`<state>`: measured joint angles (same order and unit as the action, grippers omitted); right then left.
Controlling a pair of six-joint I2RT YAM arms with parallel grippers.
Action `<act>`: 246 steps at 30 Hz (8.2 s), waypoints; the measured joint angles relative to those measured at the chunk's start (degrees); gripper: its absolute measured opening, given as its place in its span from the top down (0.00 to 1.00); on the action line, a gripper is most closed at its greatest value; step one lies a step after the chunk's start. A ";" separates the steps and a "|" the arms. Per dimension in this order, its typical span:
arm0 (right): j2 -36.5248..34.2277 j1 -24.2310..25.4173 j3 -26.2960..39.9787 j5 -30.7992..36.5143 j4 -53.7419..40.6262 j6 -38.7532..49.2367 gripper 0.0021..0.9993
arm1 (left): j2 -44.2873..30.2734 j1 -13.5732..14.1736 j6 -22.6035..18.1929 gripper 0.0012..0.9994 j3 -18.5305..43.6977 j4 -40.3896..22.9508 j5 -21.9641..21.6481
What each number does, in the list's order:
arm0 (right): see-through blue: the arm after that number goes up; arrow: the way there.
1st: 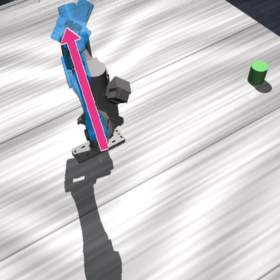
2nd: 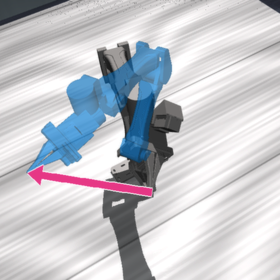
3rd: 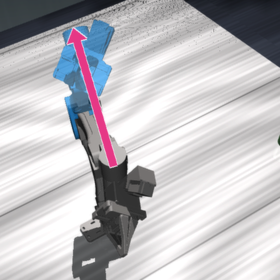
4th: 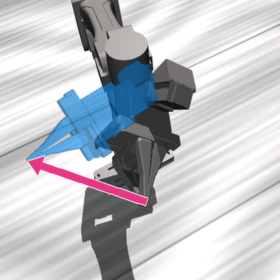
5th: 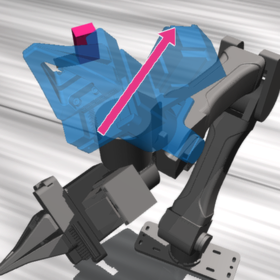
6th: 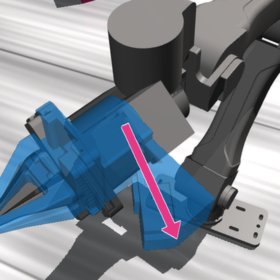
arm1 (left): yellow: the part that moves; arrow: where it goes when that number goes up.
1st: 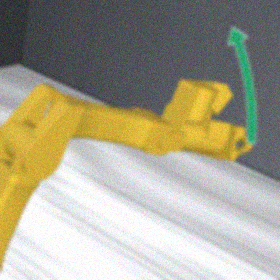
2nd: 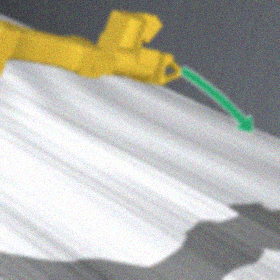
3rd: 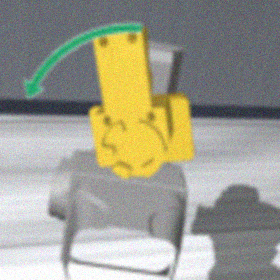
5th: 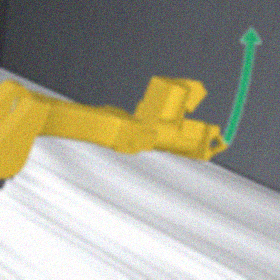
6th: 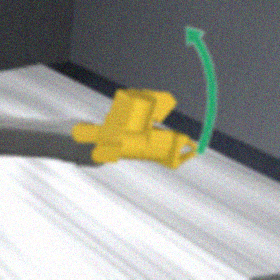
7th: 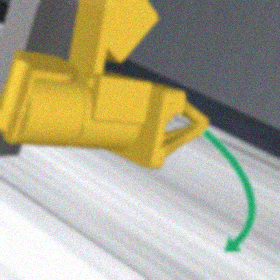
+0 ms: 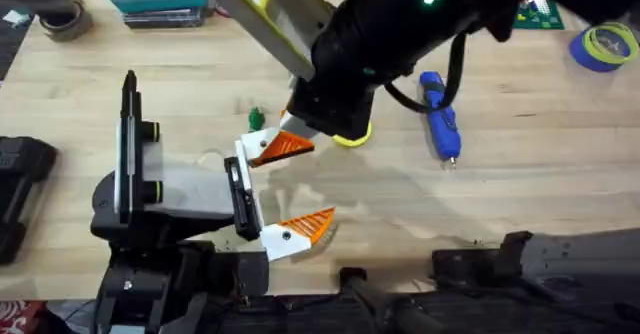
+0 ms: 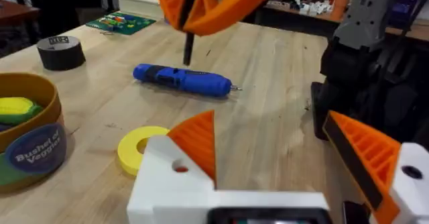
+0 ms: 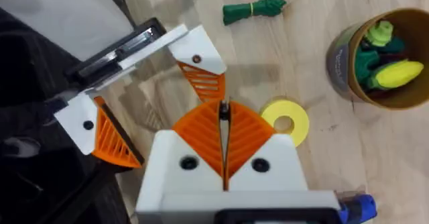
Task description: Pick up the gripper from the table and insert it into the empty holder that is missing its gripper. Then pick up a screw, insert it into the mounting hole, and use the screwdriver to tighten it. Finally, clean up the table by picking up the vegetable and placing it into the bucket.
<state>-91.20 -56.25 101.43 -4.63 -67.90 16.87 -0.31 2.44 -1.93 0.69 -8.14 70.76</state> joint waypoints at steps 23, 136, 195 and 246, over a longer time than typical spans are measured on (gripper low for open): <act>-2.12 -0.64 0.00 -2.35 3.35 3.82 1.00 | 0.02 0.00 0.00 0.01 0.00 0.00 0.00; -7.43 -3.48 0.00 -3.38 3.97 4.01 1.00 | 0.02 0.00 0.00 0.01 0.00 0.00 0.00; -8.51 -3.10 0.31 -3.39 3.53 4.02 1.00 | 0.02 0.00 0.38 0.01 0.00 -0.01 0.02; -9.29 -1.99 0.50 -3.62 4.70 3.79 0.00 | -0.05 -0.02 0.61 0.01 0.00 -0.02 0.15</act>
<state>-100.49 -58.23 101.93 -8.25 -63.20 20.66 -0.36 2.42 -1.32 0.69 -8.16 70.91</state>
